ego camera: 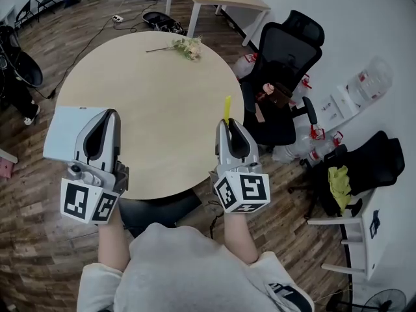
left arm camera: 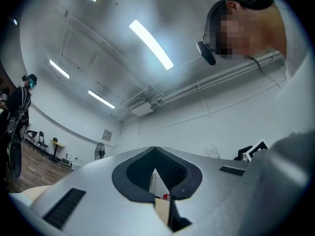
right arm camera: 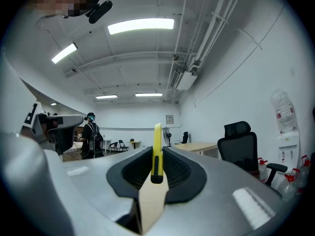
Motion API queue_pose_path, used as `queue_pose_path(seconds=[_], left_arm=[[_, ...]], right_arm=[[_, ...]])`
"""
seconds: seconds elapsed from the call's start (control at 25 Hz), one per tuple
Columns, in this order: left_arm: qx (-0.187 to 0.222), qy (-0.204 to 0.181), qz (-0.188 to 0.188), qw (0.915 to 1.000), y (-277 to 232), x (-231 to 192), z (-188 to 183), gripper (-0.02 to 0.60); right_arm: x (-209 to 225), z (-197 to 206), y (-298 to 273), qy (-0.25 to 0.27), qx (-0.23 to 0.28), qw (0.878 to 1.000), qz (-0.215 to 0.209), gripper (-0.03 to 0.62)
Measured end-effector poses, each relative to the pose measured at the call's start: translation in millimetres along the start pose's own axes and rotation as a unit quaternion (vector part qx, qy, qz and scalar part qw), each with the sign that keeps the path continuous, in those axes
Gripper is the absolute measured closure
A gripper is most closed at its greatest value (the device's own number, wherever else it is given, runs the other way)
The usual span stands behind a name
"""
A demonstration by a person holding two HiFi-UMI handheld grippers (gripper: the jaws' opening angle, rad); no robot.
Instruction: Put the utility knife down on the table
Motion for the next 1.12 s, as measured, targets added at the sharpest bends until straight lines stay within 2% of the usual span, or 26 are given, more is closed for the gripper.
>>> queue_pose_path(seconds=[0.48,0.8,1.12], left_arm=[[-0.041,0.019,-0.029,0.9985,-6.8,-45.2,33.7,0.574],[-0.060,0.029,-0.043,0.9969,-4.4,-63.7,49.4,0.574],[-0.071,0.033,-0.056,0.9954,0.5,-80.2,55.8,0.574]], right_arm=[[-27.1,91.7,-40.0,-0.023,-0.119,0.992,-0.035,0.520],[-52.2,163.3,-53.7,-0.039,-0.210,0.975,-0.069,0.520],[-71.5,210.4,-63.2,-0.038,-0.268,0.959,-0.089,0.520]])
Point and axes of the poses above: the fingertips, and each gripper's own axes: y backward along the fingers, x to its right, z out of its underside, the point moved 4 cm from there along y, backward along the fingers, and after that the axes turned 15 degrees about y, right-handed, at the moved point
